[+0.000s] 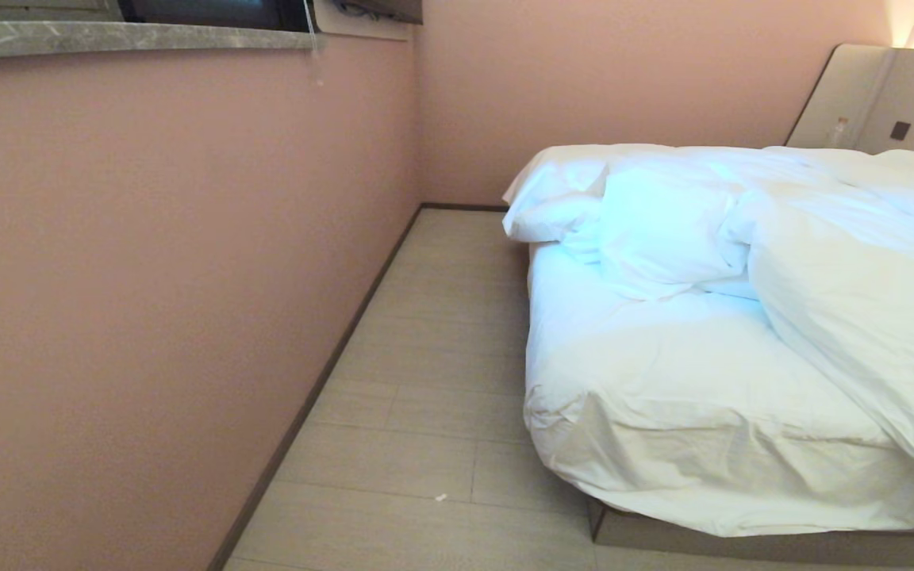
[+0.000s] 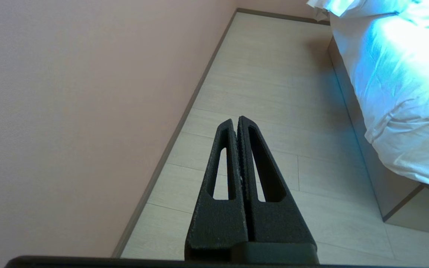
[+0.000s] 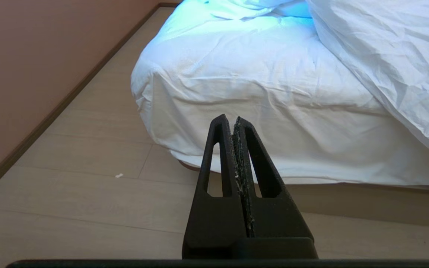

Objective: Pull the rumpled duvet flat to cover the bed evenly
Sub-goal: Hold the folded corner of the quilt

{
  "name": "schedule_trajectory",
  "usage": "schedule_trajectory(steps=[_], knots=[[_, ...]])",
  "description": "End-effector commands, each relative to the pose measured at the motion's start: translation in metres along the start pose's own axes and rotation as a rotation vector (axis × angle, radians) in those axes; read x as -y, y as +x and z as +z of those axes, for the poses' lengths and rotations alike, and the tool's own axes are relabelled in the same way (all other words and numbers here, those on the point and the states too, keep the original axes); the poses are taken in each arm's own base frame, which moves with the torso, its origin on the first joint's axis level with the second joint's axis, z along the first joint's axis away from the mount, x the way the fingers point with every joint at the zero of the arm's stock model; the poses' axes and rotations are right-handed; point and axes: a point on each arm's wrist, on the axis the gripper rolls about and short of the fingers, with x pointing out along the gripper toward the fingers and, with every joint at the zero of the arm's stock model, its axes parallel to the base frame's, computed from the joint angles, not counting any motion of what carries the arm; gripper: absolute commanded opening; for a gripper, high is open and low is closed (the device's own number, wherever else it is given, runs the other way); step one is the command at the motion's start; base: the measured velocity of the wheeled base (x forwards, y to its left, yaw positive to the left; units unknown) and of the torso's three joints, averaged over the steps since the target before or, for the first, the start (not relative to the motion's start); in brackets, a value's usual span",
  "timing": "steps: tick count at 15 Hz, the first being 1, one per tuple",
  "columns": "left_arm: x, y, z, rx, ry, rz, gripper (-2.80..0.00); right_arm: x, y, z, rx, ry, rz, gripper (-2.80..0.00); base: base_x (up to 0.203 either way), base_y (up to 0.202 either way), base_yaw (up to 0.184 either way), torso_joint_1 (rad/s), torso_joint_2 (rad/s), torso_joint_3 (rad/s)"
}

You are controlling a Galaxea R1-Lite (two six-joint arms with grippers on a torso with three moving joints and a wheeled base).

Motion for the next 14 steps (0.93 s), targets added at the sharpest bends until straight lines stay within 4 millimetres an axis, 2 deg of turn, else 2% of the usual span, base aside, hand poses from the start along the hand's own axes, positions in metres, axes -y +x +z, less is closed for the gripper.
schedule_trajectory(steps=[1, 14], knots=[[0.0000, 0.0000, -0.0001, -0.001, 0.000, 0.000, -2.80, 0.0000, 0.0001, 0.0001, -0.001, 0.000, 0.000, -2.80, 0.000, 0.000, 0.000, 0.000, 0.00, 0.000], [0.0000, 0.0000, 0.0001, 0.001, 0.002, 0.001, -2.80, 0.0000, 0.0001, 0.0001, -0.001, 0.000, 0.000, -2.80, 0.000, 0.000, 0.000, 0.000, 0.00, 0.000]])
